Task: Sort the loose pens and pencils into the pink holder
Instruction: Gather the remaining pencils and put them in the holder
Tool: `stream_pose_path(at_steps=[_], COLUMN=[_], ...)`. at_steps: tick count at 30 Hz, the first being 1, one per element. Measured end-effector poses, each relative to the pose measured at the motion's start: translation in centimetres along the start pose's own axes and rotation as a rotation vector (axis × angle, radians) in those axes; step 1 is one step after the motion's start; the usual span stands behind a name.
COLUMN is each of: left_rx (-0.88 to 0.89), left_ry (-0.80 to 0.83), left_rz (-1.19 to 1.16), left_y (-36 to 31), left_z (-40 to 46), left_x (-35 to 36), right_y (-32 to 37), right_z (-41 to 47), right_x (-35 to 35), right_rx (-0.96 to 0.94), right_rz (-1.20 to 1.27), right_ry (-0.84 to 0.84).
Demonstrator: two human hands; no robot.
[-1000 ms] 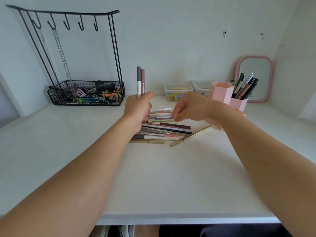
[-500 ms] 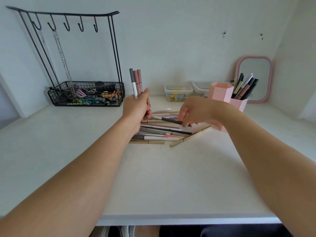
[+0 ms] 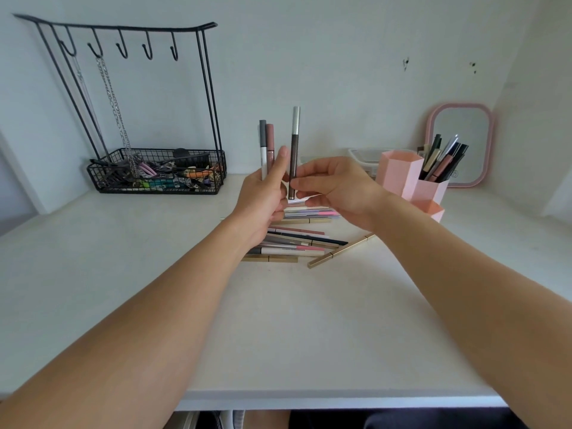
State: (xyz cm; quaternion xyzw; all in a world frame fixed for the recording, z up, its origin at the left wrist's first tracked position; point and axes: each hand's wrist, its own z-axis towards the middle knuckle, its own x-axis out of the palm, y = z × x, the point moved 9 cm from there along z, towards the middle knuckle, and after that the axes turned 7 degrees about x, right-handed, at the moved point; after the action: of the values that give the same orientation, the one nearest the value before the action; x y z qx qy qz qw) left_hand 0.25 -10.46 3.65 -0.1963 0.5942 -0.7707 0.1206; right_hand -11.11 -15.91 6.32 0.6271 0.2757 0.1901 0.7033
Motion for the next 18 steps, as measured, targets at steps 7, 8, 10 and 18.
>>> stream_pose_path(at_steps=[7,8,10,18], left_rx=[0.07,0.074,0.081,0.134], left_ry=[-0.001,-0.009,-0.018,-0.053], left_rz=[0.096,0.108,0.118,0.212], left_y=[0.3,0.4,0.4,0.0], left_z=[0.3,0.4,0.4,0.5], left_x=[0.0,-0.1,-0.2,-0.7], right_y=[-0.6,-0.6,-0.7,-1.6], right_z=[-0.3,-0.3,-0.4,-0.2], right_x=[0.9,0.9,1.0,1.0], right_rx=[-0.051,-0.06,-0.07,-0.047], right_rz=[0.031,0.041,0.065,0.144], right_ry=[-0.05,-0.057,-0.063,-0.118])
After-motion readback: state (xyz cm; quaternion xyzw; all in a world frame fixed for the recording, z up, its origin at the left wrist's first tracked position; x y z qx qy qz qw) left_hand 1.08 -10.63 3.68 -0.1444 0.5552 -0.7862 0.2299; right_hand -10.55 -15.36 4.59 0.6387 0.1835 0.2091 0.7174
